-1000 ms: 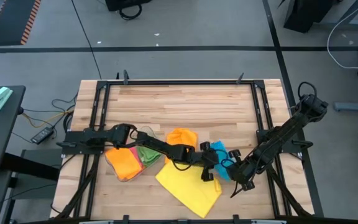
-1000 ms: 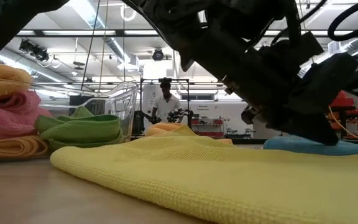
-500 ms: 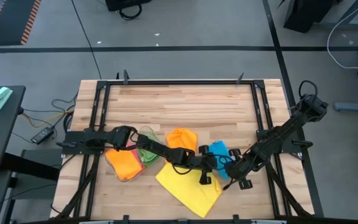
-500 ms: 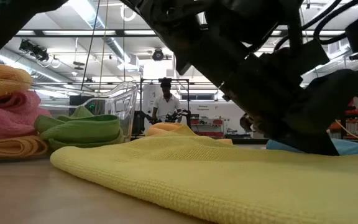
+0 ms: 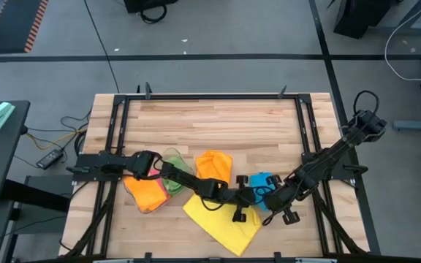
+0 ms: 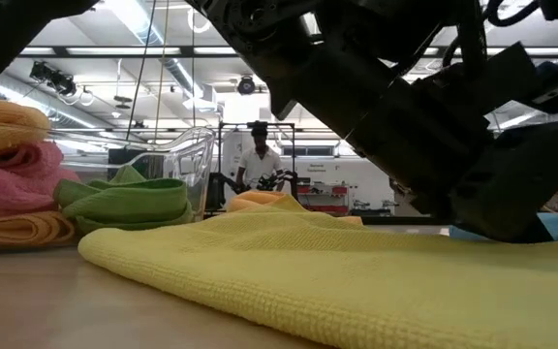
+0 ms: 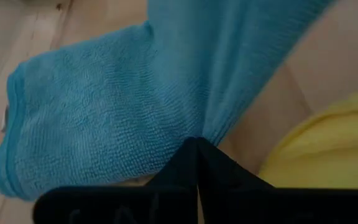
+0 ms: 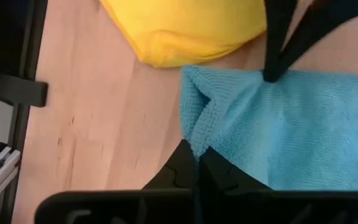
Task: Fold microfiber towels
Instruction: Fold the blue microfiber cloth
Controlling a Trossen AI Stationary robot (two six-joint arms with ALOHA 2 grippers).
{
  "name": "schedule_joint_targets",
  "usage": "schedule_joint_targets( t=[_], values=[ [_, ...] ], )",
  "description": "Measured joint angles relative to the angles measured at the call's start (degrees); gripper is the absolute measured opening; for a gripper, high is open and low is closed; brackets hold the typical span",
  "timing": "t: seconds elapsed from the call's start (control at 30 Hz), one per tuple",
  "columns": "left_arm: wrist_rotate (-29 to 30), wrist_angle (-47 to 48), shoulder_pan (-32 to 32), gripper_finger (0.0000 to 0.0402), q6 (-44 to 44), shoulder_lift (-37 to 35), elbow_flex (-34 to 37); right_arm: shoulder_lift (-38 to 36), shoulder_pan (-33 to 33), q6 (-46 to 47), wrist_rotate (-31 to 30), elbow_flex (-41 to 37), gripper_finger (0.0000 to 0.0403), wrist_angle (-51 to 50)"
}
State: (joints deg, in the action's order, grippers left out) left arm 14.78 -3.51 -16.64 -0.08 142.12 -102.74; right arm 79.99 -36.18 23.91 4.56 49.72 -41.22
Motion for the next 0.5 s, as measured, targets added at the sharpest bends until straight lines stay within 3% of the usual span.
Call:
schedule_joint_targets(
  t=[0.5],
  values=[
    [5.59,5.24,-0.37,0.0014,3.79,-1.88,0.09,-0.02,8.12,-8.39,3.05,-4.82,0.0006,5.67]
  ],
)
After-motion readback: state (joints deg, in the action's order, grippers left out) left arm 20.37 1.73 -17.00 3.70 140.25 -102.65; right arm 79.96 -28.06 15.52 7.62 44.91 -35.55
